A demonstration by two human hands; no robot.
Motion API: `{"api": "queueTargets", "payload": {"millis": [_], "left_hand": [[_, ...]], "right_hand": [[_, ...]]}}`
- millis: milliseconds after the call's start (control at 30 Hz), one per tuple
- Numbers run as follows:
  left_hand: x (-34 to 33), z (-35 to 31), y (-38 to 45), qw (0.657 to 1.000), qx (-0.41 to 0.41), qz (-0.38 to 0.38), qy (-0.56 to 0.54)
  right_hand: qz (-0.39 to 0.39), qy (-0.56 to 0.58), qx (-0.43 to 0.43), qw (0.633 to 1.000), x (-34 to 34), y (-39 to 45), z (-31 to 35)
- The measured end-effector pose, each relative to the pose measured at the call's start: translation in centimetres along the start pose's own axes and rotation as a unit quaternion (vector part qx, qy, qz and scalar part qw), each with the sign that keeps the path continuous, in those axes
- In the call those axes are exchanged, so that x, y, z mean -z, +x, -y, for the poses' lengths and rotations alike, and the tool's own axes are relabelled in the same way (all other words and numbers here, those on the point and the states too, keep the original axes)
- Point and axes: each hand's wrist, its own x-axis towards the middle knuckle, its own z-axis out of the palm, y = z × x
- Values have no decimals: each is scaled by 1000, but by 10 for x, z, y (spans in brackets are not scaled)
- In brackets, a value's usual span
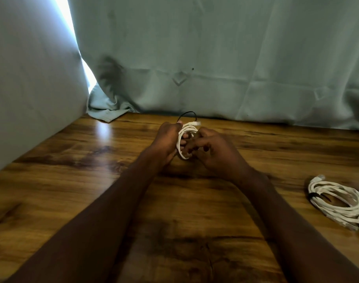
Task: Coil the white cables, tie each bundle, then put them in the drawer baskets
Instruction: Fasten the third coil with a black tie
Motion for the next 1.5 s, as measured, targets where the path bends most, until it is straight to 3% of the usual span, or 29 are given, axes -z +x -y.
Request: {"api": "queueTargets", "payload": {"millis": [67,167,300,367,467,633,800,900,1000,1333,1500], "left_hand": [[3,-1,2,1000,2,-17,-8],[5,-3,5,999,-12,-51,-9],[5,-1,10,996,-22,-87,18],[4,-1,10,994,-26,-98,26],[3,-1,9,994,-30,-99,32],[7,-3,7,994,-19,-109,16],[11,-2,11,990,-21,-137,9],[9,2,13,991,-18,-128,22],[5,5,13,993,-23,-111,43],[4,7,19,983,-23,-131,124],[0,8,19,982,-26,-126,135]], "right_hand": [[-38,89,-70,993,-2,2,0],[-114,216,-197,950,1,3,6],[-101,411,-358,832,13,1,7],[-87,462,-384,795,15,2,5],[-99,502,-378,772,13,5,5],[-88,500,-324,798,16,5,10],[-82,228,-238,941,11,-1,7],[-97,205,-205,952,9,-2,6],[-103,97,-181,973,3,-3,4],[-40,-94,-96,990,-2,-3,14],[-67,-42,-115,990,-4,-1,15]]}}
